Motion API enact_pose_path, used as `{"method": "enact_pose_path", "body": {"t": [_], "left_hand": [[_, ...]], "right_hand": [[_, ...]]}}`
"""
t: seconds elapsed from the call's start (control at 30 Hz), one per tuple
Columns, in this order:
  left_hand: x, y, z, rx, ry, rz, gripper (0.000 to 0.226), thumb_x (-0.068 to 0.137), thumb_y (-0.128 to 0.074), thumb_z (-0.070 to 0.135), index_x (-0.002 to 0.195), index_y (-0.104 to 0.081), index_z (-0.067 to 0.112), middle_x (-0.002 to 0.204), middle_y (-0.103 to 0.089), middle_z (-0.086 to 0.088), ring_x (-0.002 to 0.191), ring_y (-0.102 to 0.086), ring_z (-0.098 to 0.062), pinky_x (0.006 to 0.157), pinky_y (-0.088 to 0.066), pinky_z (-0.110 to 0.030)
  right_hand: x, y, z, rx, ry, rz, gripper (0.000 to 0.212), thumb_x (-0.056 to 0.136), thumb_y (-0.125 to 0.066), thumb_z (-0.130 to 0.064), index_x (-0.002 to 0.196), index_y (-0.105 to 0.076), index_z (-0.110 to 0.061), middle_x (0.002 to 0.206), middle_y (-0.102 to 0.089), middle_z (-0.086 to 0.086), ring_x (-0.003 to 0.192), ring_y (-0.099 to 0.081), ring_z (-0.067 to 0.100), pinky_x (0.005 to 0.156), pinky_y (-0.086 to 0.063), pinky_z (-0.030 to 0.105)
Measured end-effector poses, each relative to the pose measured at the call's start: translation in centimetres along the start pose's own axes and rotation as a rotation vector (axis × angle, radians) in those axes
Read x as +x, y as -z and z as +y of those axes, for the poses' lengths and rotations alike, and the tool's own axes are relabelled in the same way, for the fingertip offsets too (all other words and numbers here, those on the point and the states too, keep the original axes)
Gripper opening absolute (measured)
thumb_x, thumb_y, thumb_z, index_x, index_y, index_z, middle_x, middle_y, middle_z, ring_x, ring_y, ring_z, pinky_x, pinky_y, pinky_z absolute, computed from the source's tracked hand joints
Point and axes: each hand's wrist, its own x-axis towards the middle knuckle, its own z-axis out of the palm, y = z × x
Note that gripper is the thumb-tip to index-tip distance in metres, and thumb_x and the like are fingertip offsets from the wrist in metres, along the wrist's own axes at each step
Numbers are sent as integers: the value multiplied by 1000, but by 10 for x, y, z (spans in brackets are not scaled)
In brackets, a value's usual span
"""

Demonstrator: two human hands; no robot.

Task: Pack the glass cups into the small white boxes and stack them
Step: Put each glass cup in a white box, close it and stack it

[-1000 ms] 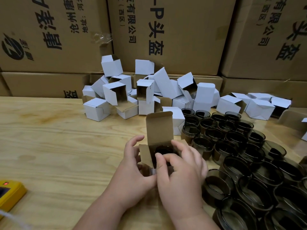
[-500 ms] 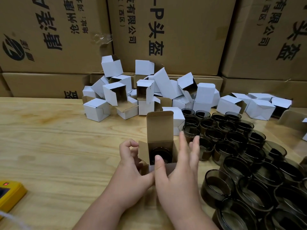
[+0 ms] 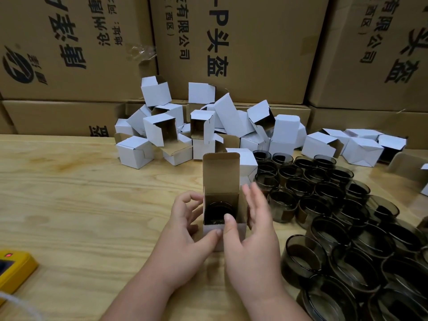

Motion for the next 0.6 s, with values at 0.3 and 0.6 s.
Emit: {"method": "enact_pose_path", "body": {"t": [0.3,0.6], "left_hand": [[-3,-2,12,-40,52,32,29,84,-65,39,111,-64,47,119,-68,27,119,-61,2,94,-51,-27],[4,-16,6,-219,29,197,14,97,-64,21,91,-70,33,110,-69,35,109,-63,12,86,-49,-10]], "right_hand": [[1,-3,2,-23,-39,-80,17,95,-63,-27,92,-67,-43,143,-46,-27,120,-33,-34,91,-30,-5],[1,-6,2,85,-130,-74,25,105,-49,-20,109,-64,-40,139,-55,-21,118,-41,-29,89,-29,-6]]}}
